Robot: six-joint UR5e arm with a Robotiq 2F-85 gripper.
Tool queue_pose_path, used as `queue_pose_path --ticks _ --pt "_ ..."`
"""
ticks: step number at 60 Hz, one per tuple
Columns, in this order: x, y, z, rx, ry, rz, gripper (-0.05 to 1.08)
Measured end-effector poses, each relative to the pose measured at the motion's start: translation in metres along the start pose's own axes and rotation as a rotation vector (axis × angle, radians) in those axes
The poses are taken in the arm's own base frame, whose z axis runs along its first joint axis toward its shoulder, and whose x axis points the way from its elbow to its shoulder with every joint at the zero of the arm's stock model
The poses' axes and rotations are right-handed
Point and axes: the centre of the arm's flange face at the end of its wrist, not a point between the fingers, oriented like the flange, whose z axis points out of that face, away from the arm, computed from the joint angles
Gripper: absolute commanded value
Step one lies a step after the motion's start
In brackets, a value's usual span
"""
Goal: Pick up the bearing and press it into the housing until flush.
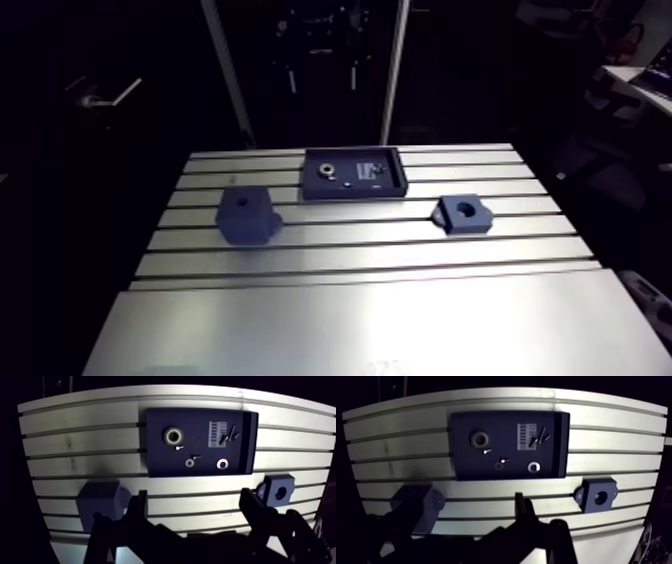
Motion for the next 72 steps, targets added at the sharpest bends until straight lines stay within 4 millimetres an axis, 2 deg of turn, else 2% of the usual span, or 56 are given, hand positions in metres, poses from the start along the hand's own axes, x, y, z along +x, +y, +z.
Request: queue_pose_path --ticks 11,13,35,38,48,61,72 --pt "0.013 -0.004 0.039 0.004 -0.012 -0.014 0.01" --pt "0.016 -0.005 0.051 0.006 -0.017 -0.017 0.01" --pt "0.026 -0.008 0.118 0.011 -0.023 -0.035 0.01" --pt "0.026 -0.008 0.126 0.012 -0.025 -0.037 0.05" --pt "0.027 -0.006 0.139 0.024 -0.032 -0.045 0.06" --pt "0.028 -0.006 0.144 0.036 -0.033 -0.051 0.06" --pt "0.029 -0.006 0.150 0.038 -0.040 -0.052 0.23"
